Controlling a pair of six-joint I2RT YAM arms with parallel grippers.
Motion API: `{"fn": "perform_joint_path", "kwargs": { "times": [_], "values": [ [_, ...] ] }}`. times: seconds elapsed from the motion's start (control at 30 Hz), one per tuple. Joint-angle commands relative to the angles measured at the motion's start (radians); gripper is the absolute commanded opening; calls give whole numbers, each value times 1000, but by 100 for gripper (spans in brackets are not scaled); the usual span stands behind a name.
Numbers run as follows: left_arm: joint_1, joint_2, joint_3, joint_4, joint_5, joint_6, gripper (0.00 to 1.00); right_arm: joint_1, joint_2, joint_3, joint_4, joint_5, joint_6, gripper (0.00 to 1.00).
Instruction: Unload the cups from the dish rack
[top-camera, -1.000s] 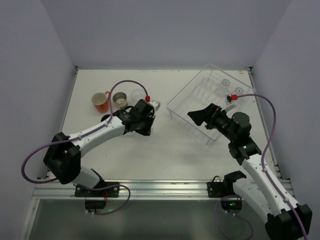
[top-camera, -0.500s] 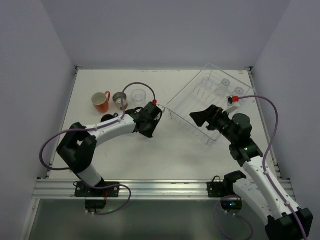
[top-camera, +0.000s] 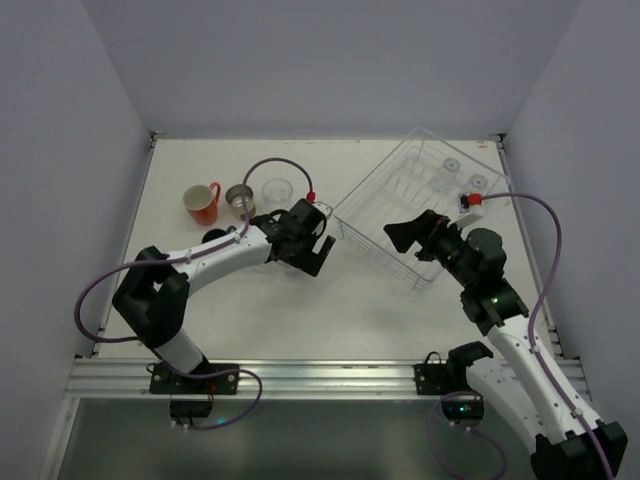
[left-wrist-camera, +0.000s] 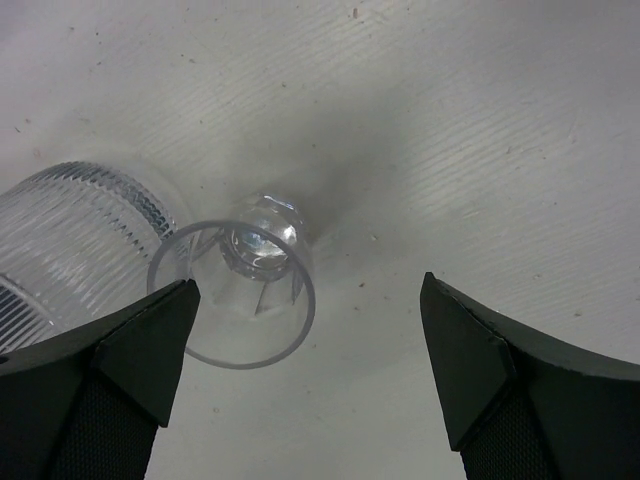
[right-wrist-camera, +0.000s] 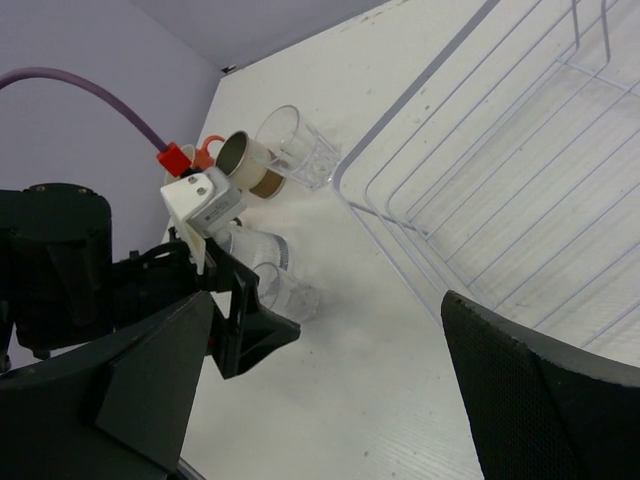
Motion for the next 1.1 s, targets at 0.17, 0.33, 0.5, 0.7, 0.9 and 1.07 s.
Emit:
{"fn": "perform_joint_path", "kwargs": {
  "times": [0.17,0.33,0.5,0.7,0.9,1.07],
  "values": [
    [-6,-199,77,77,-1,7,100,-25,91,140,-59,195,-98,92],
    [-6,-389,47,218,48,19,100,-93,198,209,-74,287,-142,91],
    [-6,-584,-25,276,119,53,100,-196,419,341,-92,341,-185,91],
    [-8,-802,-159,299,44,107,100,-272,694,552,-97,434,-231,91],
    [-6,-903,-271,364,-41,131,100,-340,1008,856,-215,474,-286,91],
    [-5,-888,-285,361,-24,133,100,-368,1229,1100,-307,485,-342,91]
  ]
}}
